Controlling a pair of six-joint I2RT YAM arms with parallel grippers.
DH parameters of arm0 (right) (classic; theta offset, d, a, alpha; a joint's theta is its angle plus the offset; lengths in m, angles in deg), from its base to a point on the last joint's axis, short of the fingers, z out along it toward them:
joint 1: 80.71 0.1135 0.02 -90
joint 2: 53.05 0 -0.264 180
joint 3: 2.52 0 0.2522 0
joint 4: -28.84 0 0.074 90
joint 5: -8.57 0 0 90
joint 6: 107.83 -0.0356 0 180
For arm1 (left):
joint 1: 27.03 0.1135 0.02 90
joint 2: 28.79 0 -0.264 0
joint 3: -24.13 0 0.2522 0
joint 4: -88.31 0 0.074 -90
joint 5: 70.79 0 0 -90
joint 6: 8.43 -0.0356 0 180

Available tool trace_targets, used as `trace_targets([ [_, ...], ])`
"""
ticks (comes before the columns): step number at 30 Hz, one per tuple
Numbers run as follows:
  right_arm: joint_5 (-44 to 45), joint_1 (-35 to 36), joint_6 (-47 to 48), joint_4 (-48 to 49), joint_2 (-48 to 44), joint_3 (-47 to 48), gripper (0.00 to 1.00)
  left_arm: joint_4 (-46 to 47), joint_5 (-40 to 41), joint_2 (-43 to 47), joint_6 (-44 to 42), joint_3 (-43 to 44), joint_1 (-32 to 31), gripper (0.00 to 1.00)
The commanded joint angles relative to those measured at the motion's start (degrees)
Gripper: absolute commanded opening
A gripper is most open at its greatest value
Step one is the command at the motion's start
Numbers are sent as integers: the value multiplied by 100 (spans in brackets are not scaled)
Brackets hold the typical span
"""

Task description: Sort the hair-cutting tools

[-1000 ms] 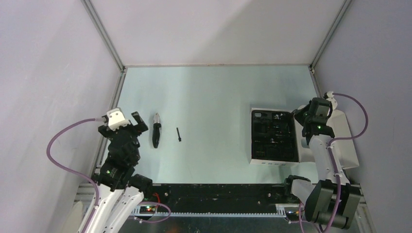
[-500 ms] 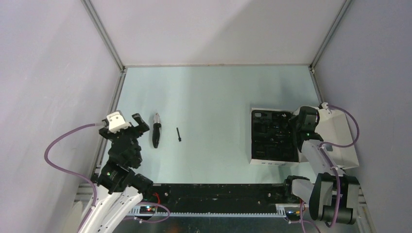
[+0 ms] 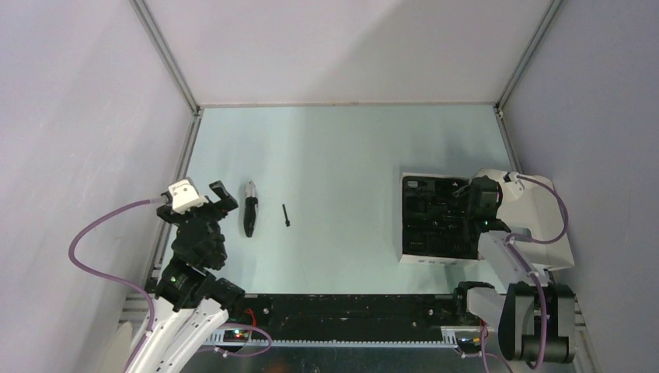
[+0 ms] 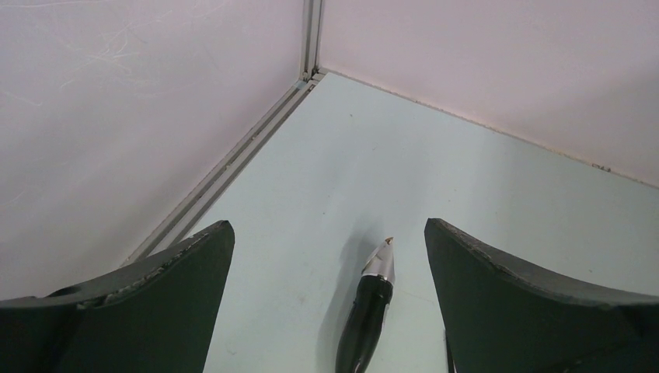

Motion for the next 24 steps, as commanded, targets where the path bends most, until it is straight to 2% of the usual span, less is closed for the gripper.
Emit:
trace_targets([
  [1, 181, 76, 252, -593, -604, 31, 53, 231, 21, -17, -52, -67, -53, 100],
  [5, -136, 74, 592, -1383, -1071, 149, 54, 233, -24, -26, -50, -66, -53, 100],
  [10, -456, 24, 1125, -2065, -1176, 551, 54, 229, -72, -56, -67, -79, -58, 100],
  [18, -1188, 75, 1955, -2716, -717, 1515, 55, 236, -121, -211, -100, -93, -53, 100],
  [24, -1530, 599, 2310, -3041, -259, 2081, 57, 104, -385, -651, -28, -5, -44, 100],
])
